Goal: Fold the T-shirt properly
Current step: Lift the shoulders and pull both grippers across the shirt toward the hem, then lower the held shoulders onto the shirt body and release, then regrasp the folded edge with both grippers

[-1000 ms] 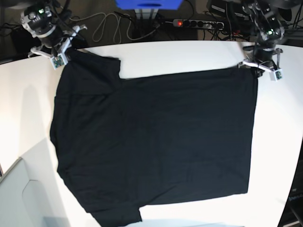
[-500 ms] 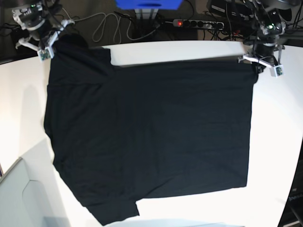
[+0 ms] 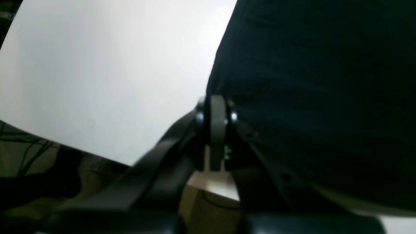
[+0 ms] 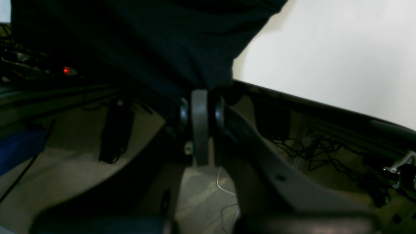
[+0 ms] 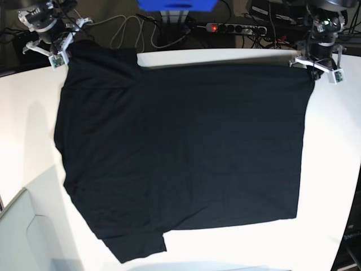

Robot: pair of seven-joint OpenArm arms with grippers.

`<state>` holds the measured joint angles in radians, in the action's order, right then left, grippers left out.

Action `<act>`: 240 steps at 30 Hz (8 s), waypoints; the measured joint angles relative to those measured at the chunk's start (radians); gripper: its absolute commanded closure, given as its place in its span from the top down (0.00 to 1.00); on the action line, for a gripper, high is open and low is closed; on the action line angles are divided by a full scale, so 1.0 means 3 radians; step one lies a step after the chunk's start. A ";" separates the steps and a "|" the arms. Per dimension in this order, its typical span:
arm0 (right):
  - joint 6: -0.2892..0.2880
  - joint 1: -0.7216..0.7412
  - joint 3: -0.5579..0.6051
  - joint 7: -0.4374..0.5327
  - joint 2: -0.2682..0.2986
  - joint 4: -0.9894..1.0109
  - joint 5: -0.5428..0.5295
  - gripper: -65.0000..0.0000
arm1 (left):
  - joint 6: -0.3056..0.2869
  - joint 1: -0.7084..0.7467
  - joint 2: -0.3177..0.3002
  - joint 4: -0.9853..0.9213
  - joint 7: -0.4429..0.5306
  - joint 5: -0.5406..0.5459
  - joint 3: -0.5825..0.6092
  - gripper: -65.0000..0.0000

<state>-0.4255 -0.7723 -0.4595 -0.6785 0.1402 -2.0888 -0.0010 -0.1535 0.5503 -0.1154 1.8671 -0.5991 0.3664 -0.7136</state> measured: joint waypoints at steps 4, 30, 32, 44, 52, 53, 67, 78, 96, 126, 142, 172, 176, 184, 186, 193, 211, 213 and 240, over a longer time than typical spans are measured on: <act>0.0001 0.0296 0.0009 -0.0028 -0.0009 -0.0004 -0.0009 0.00 | 0.0022 -0.0179 0.0051 -0.0004 -0.0017 -0.0011 0.0000 0.00; -0.0046 0.2823 0.0490 -0.0736 0.0086 0.1162 0.0055 0.00 | 0.0033 -0.1785 -0.0155 -0.0627 -0.0512 -0.0058 0.0009 0.00; -0.0048 0.2956 0.0571 -0.0618 0.0079 0.1289 0.0014 0.00 | 0.0027 -0.1854 -0.0172 -0.0724 -0.0507 -0.0062 0.0008 0.00; -0.0048 0.3488 0.0835 -0.0318 0.0079 0.2033 0.0278 0.00 | 0.0024 -0.1934 -0.0169 -0.0973 -0.0474 -0.0060 0.0011 0.00; -0.0047 0.3577 0.0828 -0.0292 0.0085 0.2143 0.0277 0.00 | 0.0025 -0.2185 -0.0163 -0.1106 -0.0464 -0.0057 0.0011 0.00; -0.0048 0.3578 0.0821 -0.0294 0.0086 0.2150 0.0278 0.00 | 0.0027 -0.2224 -0.0163 -0.1105 -0.0465 -0.0060 0.0010 0.00; -0.0047 0.3578 0.0814 -0.0179 0.0088 0.2149 0.0369 0.00 | 0.0047 -0.2416 -0.0261 -0.1203 -0.0463 -0.0060 0.0408 0.00; -0.0046 0.3580 0.0685 -0.0181 0.0178 0.2148 0.0378 0.00 | 0.0051 -0.2439 -0.0392 -0.1429 -0.0256 -0.0037 0.0398 0.00; -0.0047 0.3624 0.0713 -0.0205 0.0142 0.2157 0.0430 0.41 | 0.0057 -0.2519 -0.0383 -0.1472 -0.0272 -0.0048 0.0423 0.33; -0.0047 0.2443 0.0270 -0.0212 0.0191 0.0874 0.0445 0.59 | 0.0010 -0.2199 -0.0355 -0.2328 0.0259 0.0014 0.0093 0.50; -0.0238 0.2583 0.0108 -0.0142 0.0290 0.2015 0.0413 0.59 | -0.0006 -0.2289 -0.0337 -0.2519 0.0292 0.0076 0.0084 0.00; -0.0649 0.2918 0.0117 -0.0478 0.0505 0.1694 0.0392 0.00 | 0.0050 -0.2340 -0.0558 -0.2162 -0.0381 -0.0014 0.0094 0.00; -0.0661 0.3213 0.0123 -0.0729 0.0493 0.1630 0.0380 0.00 | 0.0041 -0.2566 -0.0586 -0.1898 -0.0544 -0.0022 0.0100 0.00; -0.0662 0.3408 0.0095 -0.0871 0.0511 0.1639 0.0426 0.00 | 0.0048 -0.2670 -0.0604 -0.1684 -0.0876 -0.0036 0.0086 0.00; -0.0662 0.3312 0.0099 -0.0847 0.0512 0.1633 0.0426 0.00 | 0.0046 -0.2623 -0.0594 -0.1687 -0.0875 -0.0033 0.0083 0.00; -0.0662 0.3049 0.0099 -0.0810 0.0512 0.1624 0.0427 0.00 | 0.0043 -0.2272 -0.0585 -0.1685 -0.0871 -0.0037 0.0067 0.00; -0.0662 0.2720 0.0102 -0.0633 0.0493 0.1620 0.0429 0.00 | 0.0061 -0.2022 -0.0333 -0.1279 -0.0846 0.0444 -0.0118 0.37; -0.0662 0.2719 0.0102 -0.0633 0.0493 0.1621 0.0430 0.00 | 0.0067 -0.2094 -0.0334 -0.1176 -0.0825 0.0437 -0.0083 0.42; -0.0661 0.2627 0.0112 -0.0643 0.0483 0.1638 0.0430 0.00 | 0.0061 -0.2518 -0.0343 -0.2272 -0.0086 0.0435 0.0838 0.00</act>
<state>-0.6239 0.0158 -0.4259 -0.8715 0.2852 -1.5974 0.1280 -0.1352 -0.2050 -0.2184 1.1854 -0.6250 0.4969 -0.4622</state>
